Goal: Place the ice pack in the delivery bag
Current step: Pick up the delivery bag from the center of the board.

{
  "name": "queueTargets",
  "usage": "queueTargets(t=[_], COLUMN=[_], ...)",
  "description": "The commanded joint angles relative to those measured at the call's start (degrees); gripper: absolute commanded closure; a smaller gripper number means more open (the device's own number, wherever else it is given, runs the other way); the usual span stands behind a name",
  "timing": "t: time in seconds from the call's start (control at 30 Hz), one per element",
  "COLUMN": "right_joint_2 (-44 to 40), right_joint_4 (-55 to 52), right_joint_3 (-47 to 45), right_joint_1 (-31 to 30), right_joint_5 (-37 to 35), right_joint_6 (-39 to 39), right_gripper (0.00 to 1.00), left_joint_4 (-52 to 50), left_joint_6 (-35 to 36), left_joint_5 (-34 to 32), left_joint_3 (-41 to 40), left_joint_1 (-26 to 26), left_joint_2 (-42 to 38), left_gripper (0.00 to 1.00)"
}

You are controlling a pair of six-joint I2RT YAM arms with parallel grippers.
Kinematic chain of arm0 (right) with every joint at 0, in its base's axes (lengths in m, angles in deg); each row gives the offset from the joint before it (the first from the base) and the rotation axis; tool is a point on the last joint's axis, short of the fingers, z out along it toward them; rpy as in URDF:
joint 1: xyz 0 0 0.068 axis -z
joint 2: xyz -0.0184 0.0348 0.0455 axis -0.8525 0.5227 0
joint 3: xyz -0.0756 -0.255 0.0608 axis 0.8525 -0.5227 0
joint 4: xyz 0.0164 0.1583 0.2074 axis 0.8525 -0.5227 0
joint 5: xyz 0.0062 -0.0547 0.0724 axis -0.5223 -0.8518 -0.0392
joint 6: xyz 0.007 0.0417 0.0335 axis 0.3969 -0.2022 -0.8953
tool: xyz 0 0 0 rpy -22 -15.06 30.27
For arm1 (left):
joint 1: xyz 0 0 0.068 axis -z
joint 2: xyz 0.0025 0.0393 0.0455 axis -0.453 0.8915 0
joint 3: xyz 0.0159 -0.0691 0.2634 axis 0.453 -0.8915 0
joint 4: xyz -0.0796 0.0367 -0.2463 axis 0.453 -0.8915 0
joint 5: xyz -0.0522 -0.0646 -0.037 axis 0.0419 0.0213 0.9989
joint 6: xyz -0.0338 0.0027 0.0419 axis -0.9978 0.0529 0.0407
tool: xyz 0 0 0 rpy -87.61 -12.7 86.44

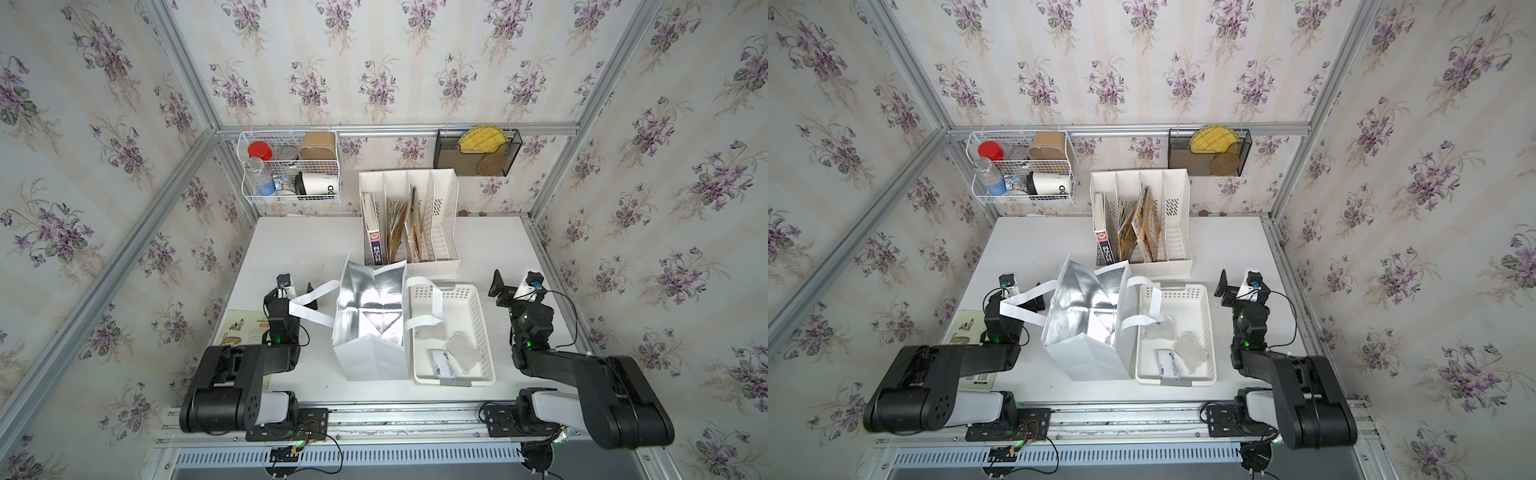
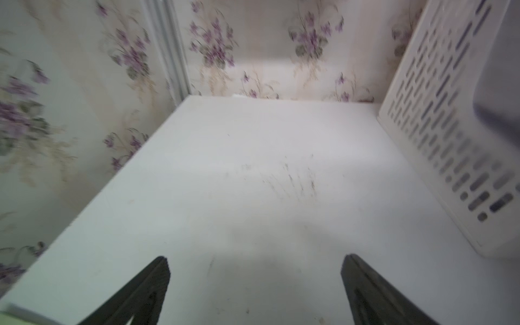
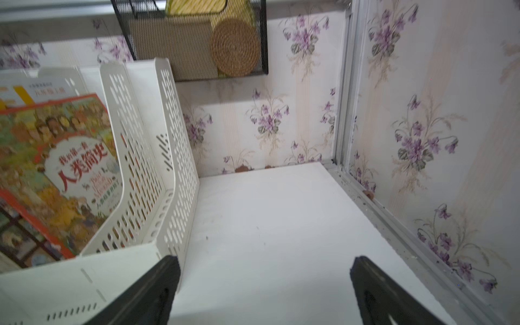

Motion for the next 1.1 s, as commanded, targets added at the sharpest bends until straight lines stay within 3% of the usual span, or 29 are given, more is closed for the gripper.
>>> queueTargets(t=[0.0, 0.1, 0.17, 0.3, 0.37, 0.43, 0.57, 0.67, 0.77, 0.9, 1.0, 1.07], right_joint_2=[-8.7, -13.6, -15.1, -18.2, -18.7, -18.5, -16.2, -14.4, -13.5, -14.3, -12.6, -9.3], right_joint_4=[-28.7, -50.8, -62.3, -67.2, -70.8, -75.0, -84.0, -89.4, -93.6, -94.1, -94.7, -97.1], right_joint_3=[6.5, 15.1, 20.1, 25.3, 29.1, 33.8, 44.4, 50.9, 56.2, 59.7, 62.7, 65.7], right_joint_1=[-0.1, 0.0, 0.0, 0.1, 0.1, 0.1, 0.1, -0.1, -1.0, -7.5, -18.6, -27.6], right_joint_5=[-2.7, -4.4, -4.9, 6.5, 10.8, 14.3, 22.9, 30.8, 34.2, 31.9, 24.7, 18.9], right_joint_6=[-8.2, -17.2, -23.2, -25.7, -27.3, -27.3, -24.3, -22.8, -22.4, -22.7, -22.7, -22.1], right_gripper=[0.0, 0.0, 0.0, 0.0, 0.0, 0.0, 0.0, 0.0, 0.0, 0.04, 0.06, 0.1], left_joint_4=[-13.4, -47.3, -59.9, -59.5, -64.7, -75.1, -95.4, -103.3, -108.4, -113.6, -113.9, -113.6], left_joint_6=[-13.0, -26.6, -30.0, -29.1, -31.5, -34.9, -33.9, -31.8, -27.4, -21.7, -22.1, -21.8], left_joint_5=[-16.6, -16.3, -11.9, 1.2, 3.4, 2.9, 3.4, 5.4, 9.3, 23.8, 34.8, 35.2], left_joint_3=[-0.2, 7.5, 11.0, 10.5, 13.7, 20.5, 37.5, 47.5, 56.7, 68.5, 71.8, 72.0], left_joint_1=[-0.1, -0.4, -0.4, -0.4, -0.4, -0.4, -0.4, -0.4, -0.4, -0.4, 0.2, 3.0], left_joint_2=[-15.4, -32.7, -41.6, -53.2, -55.3, -54.6, -47.2, -44.4, -42.5, -34.6, -28.5, -26.6], left_gripper=[0.01, 0.01, 0.01, 0.01, 0.01, 0.01, 0.09, 0.1, 0.11, 0.22, 0.26, 0.27])
